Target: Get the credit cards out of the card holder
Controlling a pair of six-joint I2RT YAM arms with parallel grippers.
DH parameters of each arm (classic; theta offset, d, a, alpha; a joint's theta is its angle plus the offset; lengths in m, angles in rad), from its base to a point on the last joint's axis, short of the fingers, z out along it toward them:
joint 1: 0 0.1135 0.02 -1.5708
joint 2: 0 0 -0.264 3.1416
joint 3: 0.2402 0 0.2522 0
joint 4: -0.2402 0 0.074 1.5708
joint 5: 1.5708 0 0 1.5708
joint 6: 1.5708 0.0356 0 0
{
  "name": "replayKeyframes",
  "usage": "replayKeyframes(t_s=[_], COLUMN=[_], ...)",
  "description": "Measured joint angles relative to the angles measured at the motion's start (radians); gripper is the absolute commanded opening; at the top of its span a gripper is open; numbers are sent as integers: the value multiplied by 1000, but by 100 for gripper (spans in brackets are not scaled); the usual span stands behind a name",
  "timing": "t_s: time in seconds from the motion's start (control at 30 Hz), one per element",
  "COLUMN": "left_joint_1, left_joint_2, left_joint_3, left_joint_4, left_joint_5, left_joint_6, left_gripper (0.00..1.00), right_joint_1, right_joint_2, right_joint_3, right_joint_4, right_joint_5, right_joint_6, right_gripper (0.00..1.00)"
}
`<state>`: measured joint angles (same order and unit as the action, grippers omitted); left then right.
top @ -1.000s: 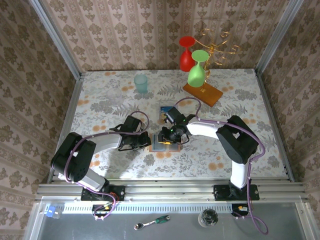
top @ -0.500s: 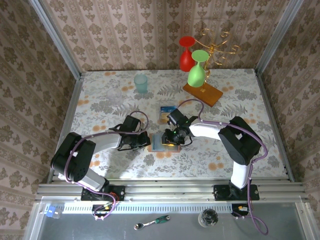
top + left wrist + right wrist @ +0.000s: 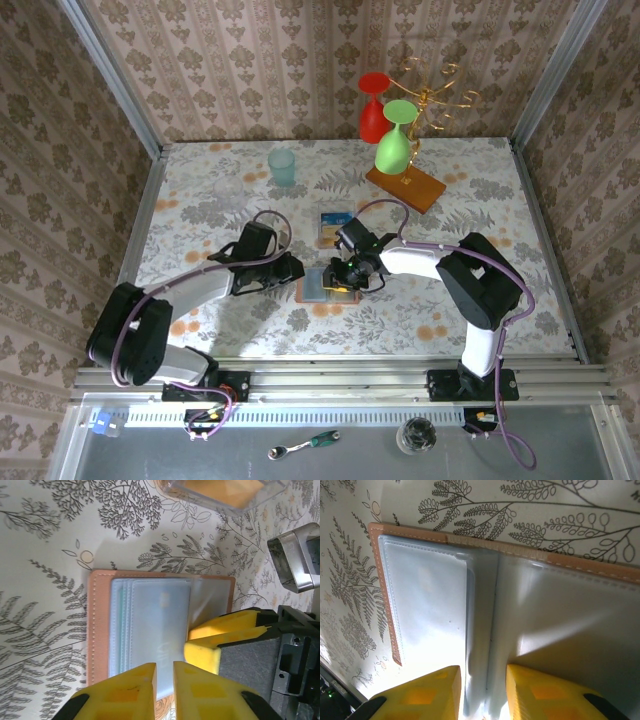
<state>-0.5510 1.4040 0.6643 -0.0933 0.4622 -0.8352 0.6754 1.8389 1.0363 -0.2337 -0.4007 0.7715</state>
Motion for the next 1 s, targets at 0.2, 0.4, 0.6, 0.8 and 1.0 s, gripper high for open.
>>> replayKeyframes(t_s=[0.2,0.4,0.6,0.8,1.0], left_joint_1=[-20,-20,-18,-17,-16], left_joint_2=[46,51,86,124,139], left_joint_3=[7,16,18,18,14], left_joint_4=[12,-26,-57,-62,-59], left_joint_5=[10,-26,-57,-71,-71], left_joint_6=[-10,5,31,46,50], left_gripper=[16,10,2,0,0], right_joint_1=[-2,-2,-2,-2,-1], right_joint_2=[0,-4,-25,-43,-37], right_joint_3=[0,0,0,1,6], right_joint_4=[0,-1,-2,1,30], right_joint_5=[0,0,1,-4,-47], right_joint_6=[9,14,14,18,36], right_gripper=[28,22,24,24,24])
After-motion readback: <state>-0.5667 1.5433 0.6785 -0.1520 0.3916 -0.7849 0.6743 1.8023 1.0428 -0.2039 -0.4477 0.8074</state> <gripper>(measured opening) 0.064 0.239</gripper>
